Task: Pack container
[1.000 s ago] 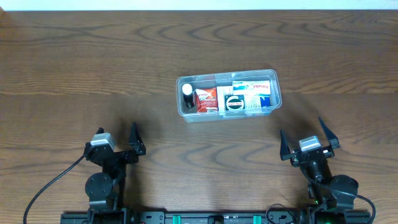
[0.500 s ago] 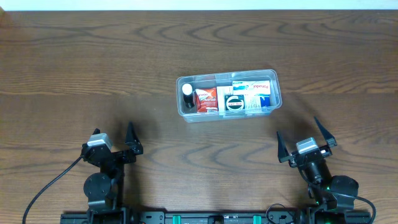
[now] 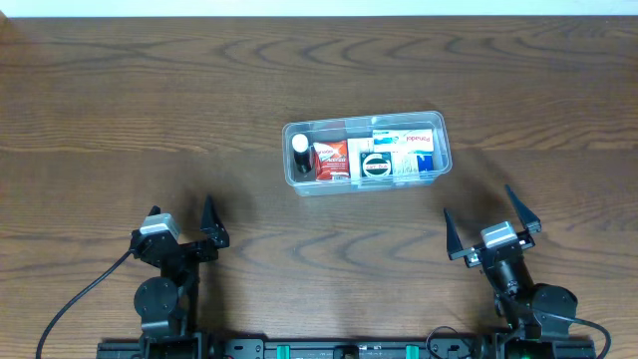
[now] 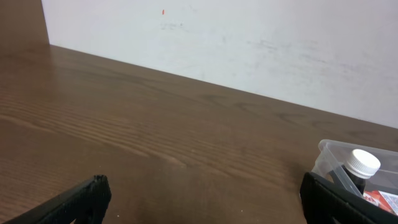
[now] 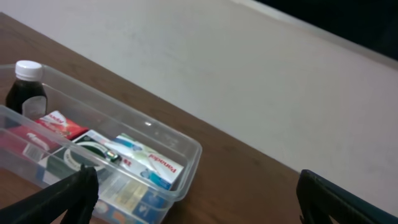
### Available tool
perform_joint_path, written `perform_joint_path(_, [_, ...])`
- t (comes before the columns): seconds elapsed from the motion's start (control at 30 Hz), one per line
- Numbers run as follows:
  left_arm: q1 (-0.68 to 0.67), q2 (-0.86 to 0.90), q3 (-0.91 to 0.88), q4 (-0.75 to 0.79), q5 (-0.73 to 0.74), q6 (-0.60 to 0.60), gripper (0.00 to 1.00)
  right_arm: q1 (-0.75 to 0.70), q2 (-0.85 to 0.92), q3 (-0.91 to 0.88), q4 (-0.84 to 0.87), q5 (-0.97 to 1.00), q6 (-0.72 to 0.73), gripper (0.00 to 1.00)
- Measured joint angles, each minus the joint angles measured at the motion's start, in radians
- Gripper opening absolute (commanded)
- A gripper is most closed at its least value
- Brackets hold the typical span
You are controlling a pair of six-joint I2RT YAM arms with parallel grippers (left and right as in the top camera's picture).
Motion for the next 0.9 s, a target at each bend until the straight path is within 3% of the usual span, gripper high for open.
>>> perform_joint_path(0.2, [0.000,0.000,0.000,0.000,0.000,0.000,0.98,0.000,0.001,0.000,-0.089,0.000,0.008,0.99])
perform_joint_path(0.6, [0.000,0.000,0.000,-0.001,-0.019,0.014,0.98,0.000,0.001,0.000,-0.089,0.000,0.011,0.99])
perform_joint_path(0.9, [0.000,0.074,0.001,-0.001,-0.037,0.188,0.98,0.000,0.001,0.000,-0.089,0.000,0.011,0.99])
